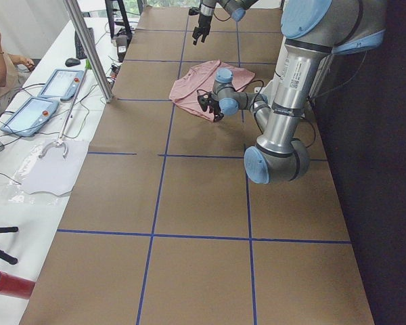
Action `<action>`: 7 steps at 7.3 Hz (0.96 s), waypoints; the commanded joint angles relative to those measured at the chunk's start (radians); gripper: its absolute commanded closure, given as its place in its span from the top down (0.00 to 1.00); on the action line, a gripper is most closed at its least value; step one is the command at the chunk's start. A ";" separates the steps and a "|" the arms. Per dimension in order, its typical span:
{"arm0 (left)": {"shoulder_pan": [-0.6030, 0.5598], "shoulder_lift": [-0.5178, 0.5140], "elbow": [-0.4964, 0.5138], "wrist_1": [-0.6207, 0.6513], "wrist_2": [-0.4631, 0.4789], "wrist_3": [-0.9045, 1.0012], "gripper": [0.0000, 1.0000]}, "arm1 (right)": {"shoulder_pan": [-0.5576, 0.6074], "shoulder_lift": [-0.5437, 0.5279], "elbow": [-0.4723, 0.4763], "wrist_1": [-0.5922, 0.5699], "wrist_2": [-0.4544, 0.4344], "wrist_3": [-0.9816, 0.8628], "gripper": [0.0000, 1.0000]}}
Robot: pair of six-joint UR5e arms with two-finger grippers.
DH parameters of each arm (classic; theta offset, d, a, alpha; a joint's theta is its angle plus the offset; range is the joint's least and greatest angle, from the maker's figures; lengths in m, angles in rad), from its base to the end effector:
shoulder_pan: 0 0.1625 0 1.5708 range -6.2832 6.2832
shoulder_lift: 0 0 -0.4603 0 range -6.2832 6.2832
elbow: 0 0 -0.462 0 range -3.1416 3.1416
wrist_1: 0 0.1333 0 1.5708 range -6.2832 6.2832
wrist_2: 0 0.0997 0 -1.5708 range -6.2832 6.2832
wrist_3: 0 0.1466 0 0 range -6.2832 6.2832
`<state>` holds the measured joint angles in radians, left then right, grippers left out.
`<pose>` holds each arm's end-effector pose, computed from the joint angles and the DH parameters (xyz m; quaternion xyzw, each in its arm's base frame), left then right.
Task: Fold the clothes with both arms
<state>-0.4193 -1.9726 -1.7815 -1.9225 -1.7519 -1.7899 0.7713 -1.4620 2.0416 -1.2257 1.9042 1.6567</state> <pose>0.6263 -0.3962 0.3208 -0.0336 0.4674 -0.2371 0.8510 -0.3759 -0.4844 0.3708 0.0079 -0.4642 0.2995 0.8335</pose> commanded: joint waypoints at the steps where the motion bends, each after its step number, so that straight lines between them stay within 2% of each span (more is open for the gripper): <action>1: 0.005 -0.014 0.017 0.042 0.006 0.004 0.57 | -0.001 0.006 -0.003 -0.002 0.001 0.000 1.00; 4: 0.008 -0.025 0.034 0.049 0.006 0.006 0.45 | -0.001 0.015 -0.012 -0.002 0.004 0.000 1.00; 6: 0.008 -0.026 0.034 0.049 0.006 0.007 0.00 | -0.001 0.017 -0.020 -0.002 0.004 0.000 1.00; 7: 0.010 -0.028 0.034 0.053 0.006 0.009 0.00 | -0.003 0.017 -0.020 -0.002 0.004 0.000 1.00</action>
<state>-0.4108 -1.9987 -1.7479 -1.8726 -1.7461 -1.7828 0.7695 -1.4454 2.0236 -1.2272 1.9083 1.6567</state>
